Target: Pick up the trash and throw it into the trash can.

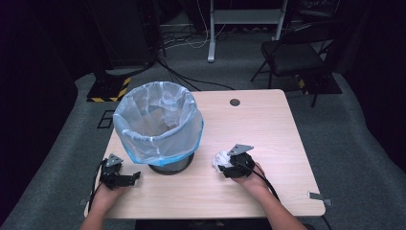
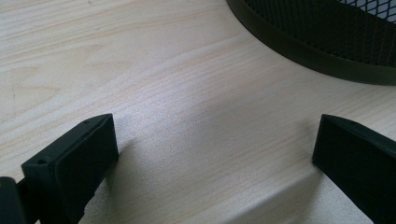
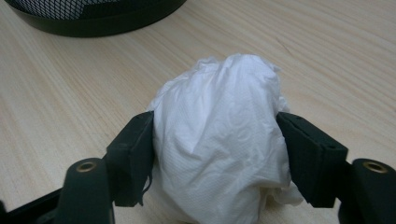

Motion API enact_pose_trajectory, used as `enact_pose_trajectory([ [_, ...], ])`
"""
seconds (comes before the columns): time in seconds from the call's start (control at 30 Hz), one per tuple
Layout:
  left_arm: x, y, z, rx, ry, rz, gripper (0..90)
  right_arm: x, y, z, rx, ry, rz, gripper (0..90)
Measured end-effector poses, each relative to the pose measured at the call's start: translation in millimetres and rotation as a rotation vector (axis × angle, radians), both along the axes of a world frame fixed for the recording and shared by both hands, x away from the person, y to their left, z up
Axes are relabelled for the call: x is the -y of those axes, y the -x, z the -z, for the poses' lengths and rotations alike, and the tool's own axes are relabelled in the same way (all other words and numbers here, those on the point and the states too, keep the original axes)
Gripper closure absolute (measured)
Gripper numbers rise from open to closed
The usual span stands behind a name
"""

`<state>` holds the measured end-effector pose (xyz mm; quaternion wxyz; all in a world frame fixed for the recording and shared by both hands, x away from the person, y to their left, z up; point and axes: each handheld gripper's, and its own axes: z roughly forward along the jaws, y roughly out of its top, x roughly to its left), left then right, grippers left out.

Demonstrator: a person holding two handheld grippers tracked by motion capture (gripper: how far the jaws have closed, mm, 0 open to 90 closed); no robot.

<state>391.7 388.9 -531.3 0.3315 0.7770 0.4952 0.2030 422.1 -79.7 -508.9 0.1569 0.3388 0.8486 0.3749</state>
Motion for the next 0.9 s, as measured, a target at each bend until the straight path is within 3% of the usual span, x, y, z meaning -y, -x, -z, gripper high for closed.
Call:
enact_pose_trajectory([
  [0.23, 0.0, 0.0, 0.0, 0.0, 0.0, 0.0, 0.0, 2.9, -1.0, 0.1, -0.019, -0.027, -0.011, 40.7],
  [0.5, 0.0, 0.0, 0.0, 0.0, 0.001, 0.0, 0.0, 5.8, -0.8, -5.2, -0.026, -0.033, -0.012, 41.8],
  [0.9, 0.0, 0.0, 0.0, 0.0, -0.001, 0.0, 0.0, 9.9, 4.3, -29.4, -0.033, -0.067, -0.04, 41.8],
])
